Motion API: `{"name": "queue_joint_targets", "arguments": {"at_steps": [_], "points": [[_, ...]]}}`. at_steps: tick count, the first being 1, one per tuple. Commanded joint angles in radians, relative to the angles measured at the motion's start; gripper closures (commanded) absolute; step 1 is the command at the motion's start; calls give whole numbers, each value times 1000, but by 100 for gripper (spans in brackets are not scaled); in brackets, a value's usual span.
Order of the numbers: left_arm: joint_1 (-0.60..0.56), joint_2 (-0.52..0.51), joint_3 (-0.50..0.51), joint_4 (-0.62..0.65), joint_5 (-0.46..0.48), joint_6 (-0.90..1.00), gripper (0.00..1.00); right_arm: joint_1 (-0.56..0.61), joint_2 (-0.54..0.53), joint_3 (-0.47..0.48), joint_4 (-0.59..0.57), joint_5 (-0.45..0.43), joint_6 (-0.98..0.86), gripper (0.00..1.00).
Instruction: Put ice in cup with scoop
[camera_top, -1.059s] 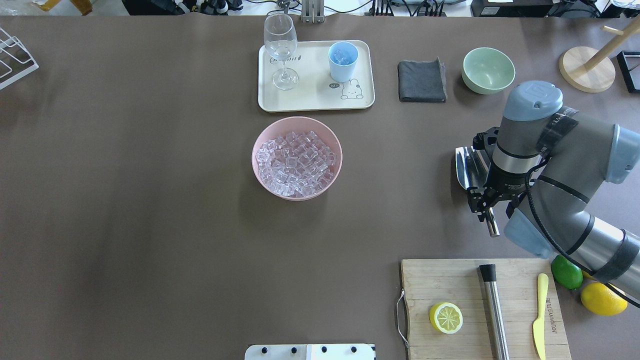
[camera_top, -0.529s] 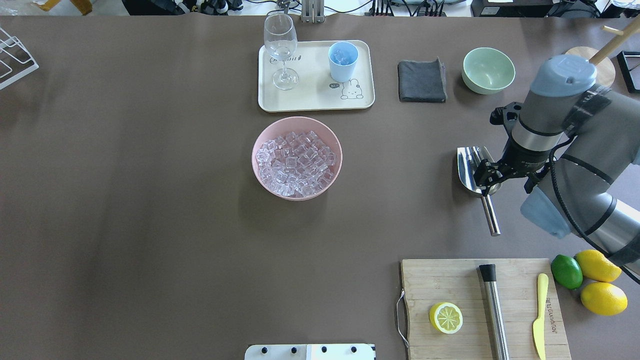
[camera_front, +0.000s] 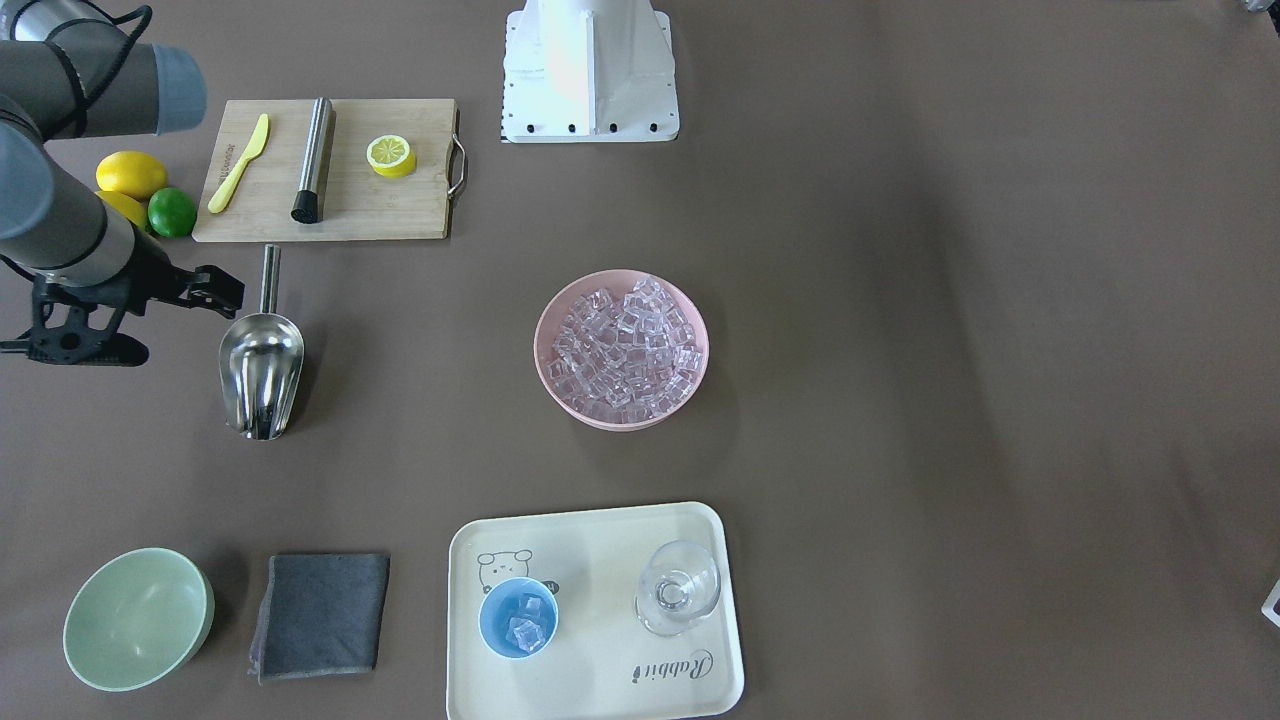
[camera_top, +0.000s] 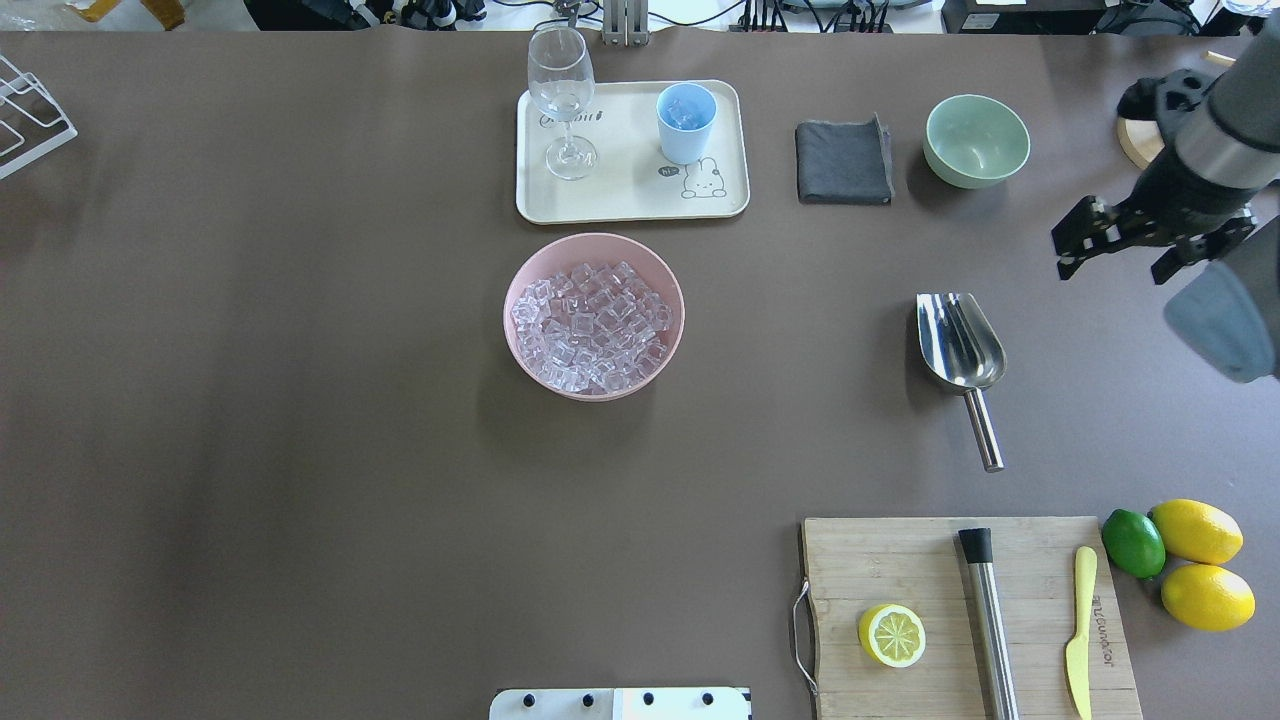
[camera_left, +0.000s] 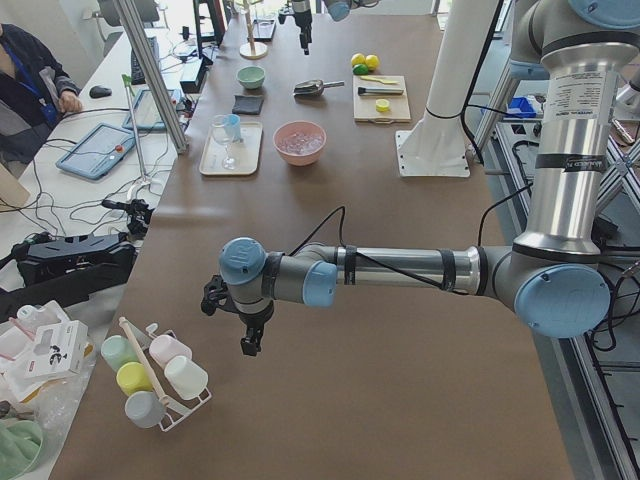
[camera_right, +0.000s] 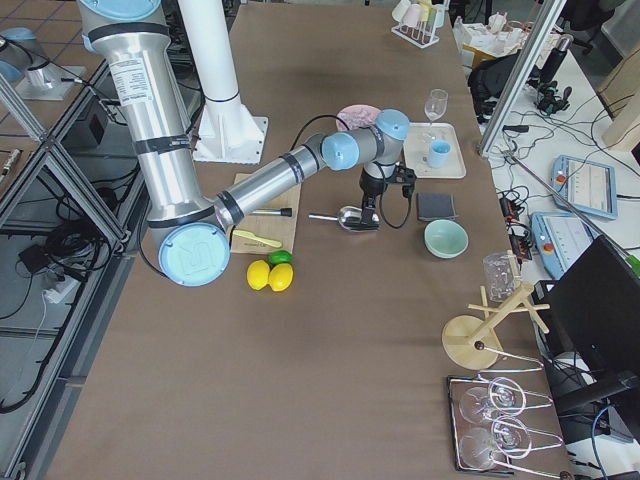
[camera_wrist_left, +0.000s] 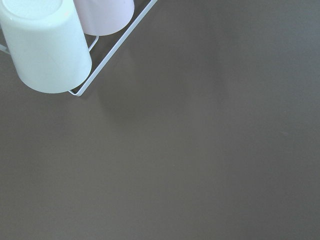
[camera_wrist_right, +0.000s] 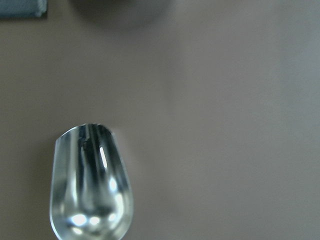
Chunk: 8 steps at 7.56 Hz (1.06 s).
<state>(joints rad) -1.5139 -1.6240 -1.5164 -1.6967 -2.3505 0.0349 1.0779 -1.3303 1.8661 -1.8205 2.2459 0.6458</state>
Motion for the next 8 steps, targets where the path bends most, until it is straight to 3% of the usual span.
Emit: {"name": "queue_joint_targets", "arguments": {"at_steps": [1,4,8], "points": [[-5,1,-25,6,0,-1,3,289,-97,-13,-10,4,-420,0],[-23,3,-31,11,-1,-4,3,476,-194,-154,3,6,-733,0],[-78,53,-31,9,-30,-1,2,501,-199,-202,19,32,-741,0]]}}
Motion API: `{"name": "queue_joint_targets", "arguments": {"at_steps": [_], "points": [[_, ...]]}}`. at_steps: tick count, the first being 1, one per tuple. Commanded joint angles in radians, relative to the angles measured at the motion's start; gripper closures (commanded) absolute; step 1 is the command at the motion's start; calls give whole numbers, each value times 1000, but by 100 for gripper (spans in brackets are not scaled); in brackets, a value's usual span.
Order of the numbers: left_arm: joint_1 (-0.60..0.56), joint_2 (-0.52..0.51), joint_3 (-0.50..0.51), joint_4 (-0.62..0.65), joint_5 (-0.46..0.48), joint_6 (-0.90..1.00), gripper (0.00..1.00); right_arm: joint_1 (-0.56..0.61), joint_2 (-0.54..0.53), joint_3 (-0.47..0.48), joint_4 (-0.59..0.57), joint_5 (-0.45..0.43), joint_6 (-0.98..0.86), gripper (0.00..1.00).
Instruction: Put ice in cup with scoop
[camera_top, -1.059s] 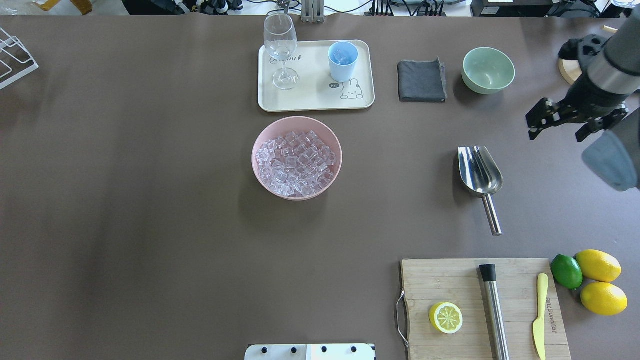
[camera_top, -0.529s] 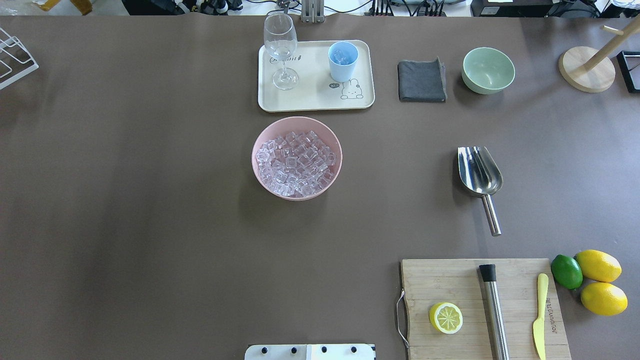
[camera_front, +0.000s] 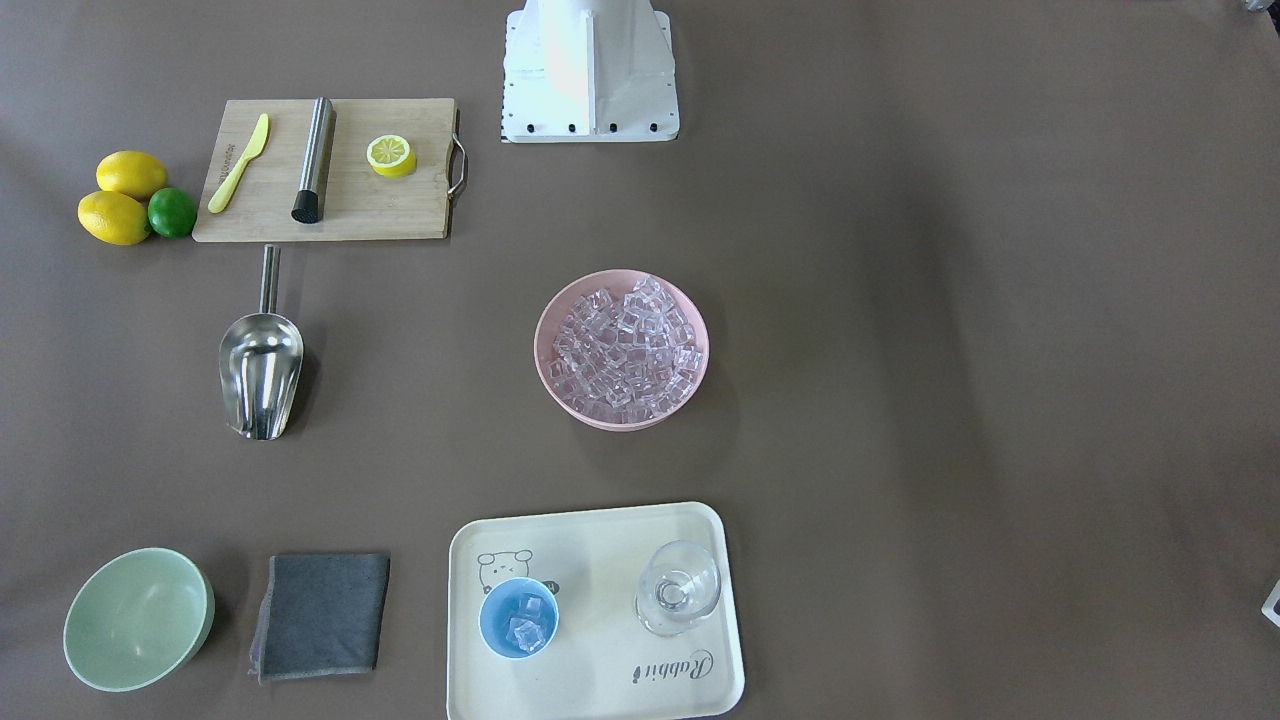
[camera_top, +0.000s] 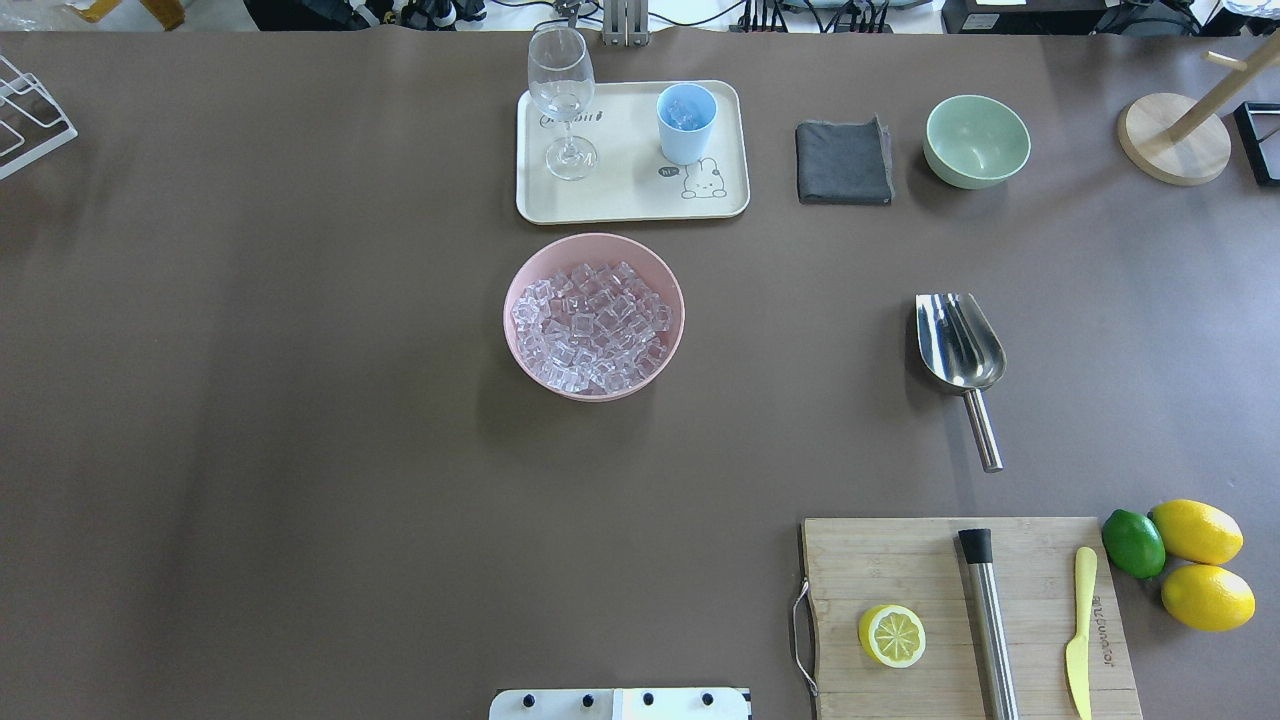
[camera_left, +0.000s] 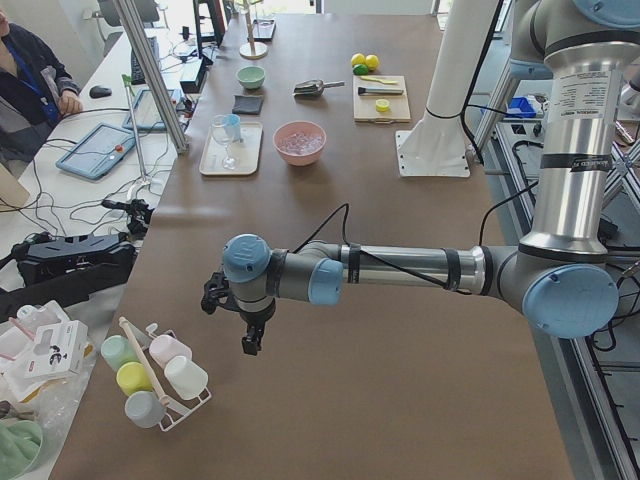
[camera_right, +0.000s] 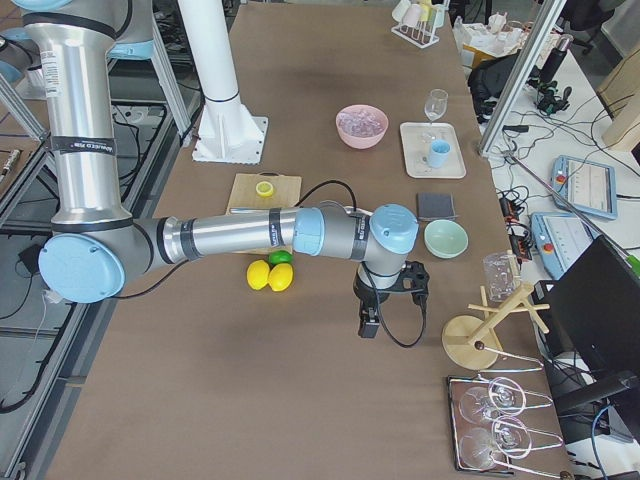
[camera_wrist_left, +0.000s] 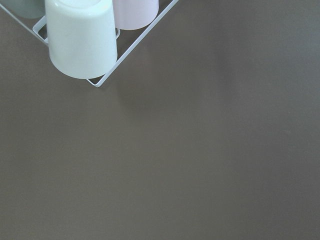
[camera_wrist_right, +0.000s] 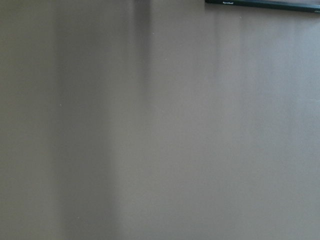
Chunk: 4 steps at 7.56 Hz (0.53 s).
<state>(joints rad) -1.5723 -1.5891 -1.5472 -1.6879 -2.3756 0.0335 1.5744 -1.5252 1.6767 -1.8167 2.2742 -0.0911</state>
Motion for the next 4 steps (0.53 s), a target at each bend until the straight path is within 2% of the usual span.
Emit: {"name": "queue_joint_targets", "arguments": {"at_steps": [1,4], "points": [[-20,21,1,-1,-4,0,3,4,-13,-20,46,5,-4,0],[-21,21,-1,-1,-5,0,2,4,-16,-25,63,5,-6,0]]}}
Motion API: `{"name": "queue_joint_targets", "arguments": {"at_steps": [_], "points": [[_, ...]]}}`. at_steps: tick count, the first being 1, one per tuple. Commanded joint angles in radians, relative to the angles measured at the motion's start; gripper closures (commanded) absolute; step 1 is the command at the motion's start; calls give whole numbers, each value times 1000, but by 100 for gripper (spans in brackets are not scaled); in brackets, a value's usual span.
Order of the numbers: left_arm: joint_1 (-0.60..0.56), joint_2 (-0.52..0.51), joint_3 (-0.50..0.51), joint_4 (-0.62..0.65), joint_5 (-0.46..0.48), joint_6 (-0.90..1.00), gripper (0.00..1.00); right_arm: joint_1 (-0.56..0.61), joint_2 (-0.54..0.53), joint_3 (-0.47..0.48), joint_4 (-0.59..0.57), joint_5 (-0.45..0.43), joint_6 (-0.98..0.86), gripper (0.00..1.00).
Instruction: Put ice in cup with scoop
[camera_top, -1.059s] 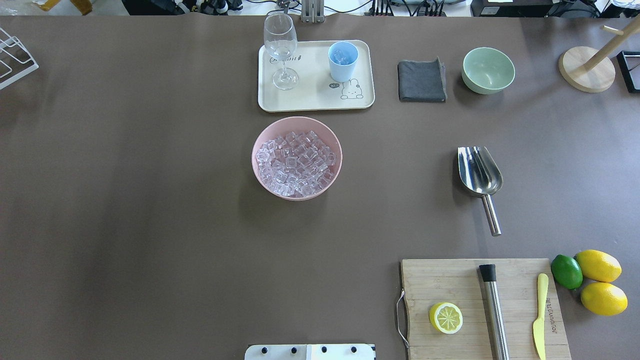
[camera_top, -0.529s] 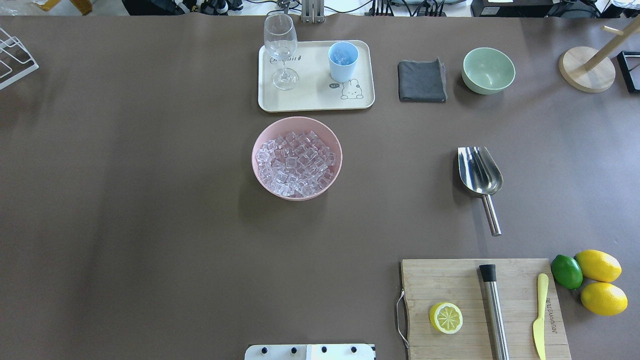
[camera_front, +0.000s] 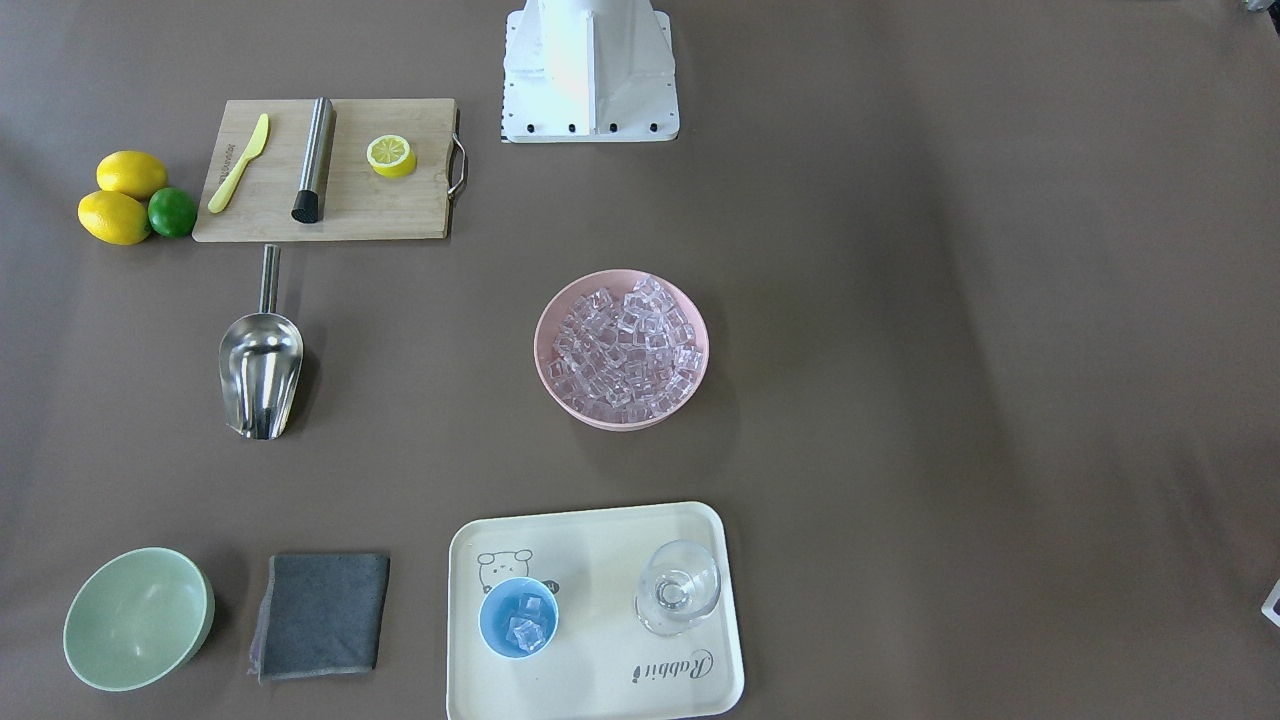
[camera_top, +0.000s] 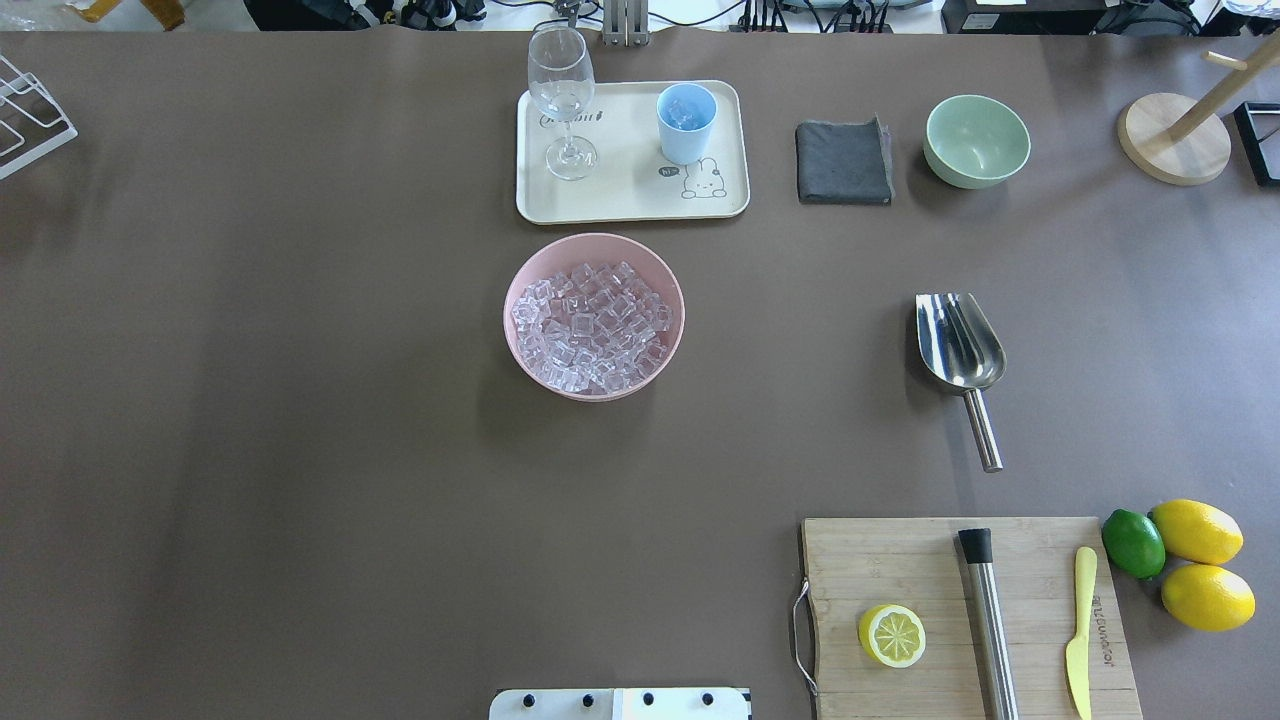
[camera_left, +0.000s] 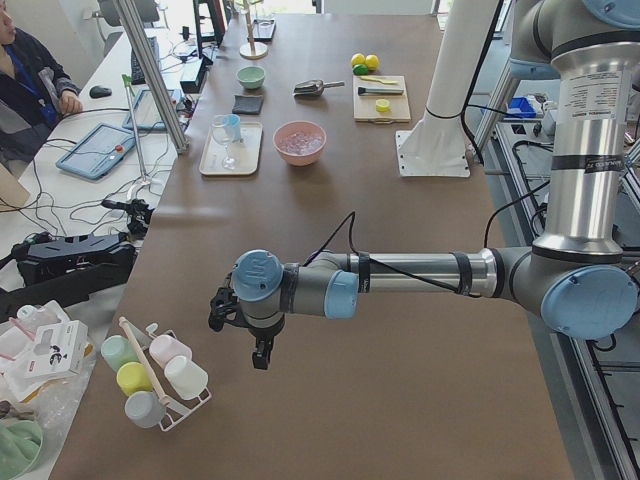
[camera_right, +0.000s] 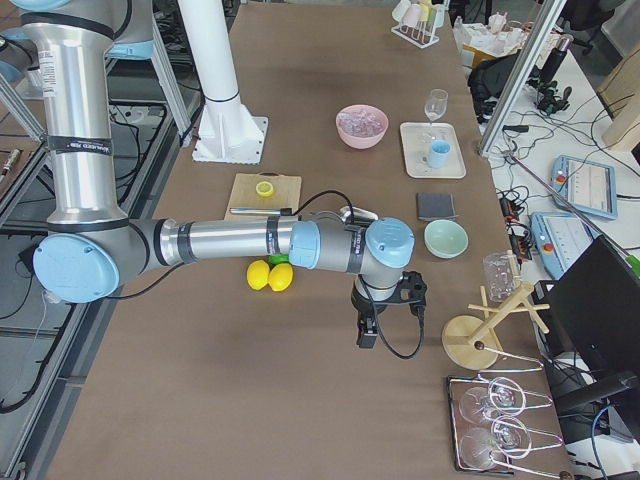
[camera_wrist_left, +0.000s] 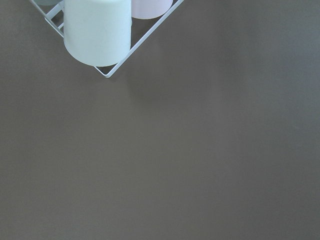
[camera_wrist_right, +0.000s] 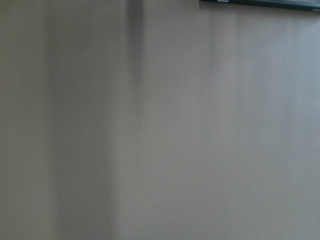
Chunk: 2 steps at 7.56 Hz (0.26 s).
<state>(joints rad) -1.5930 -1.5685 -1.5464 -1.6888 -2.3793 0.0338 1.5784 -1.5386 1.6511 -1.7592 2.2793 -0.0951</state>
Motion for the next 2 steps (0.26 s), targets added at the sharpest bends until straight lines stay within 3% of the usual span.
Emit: {"name": "queue_joint_targets", "arguments": {"at_steps": [1,2], "points": [[-1,1,-1,0,-1,0,2,-1,-2,-2,7,0,-3,0],[-1,1,-1,0,-1,0,2,-1,0,-5,7,0,-2,0]]}}
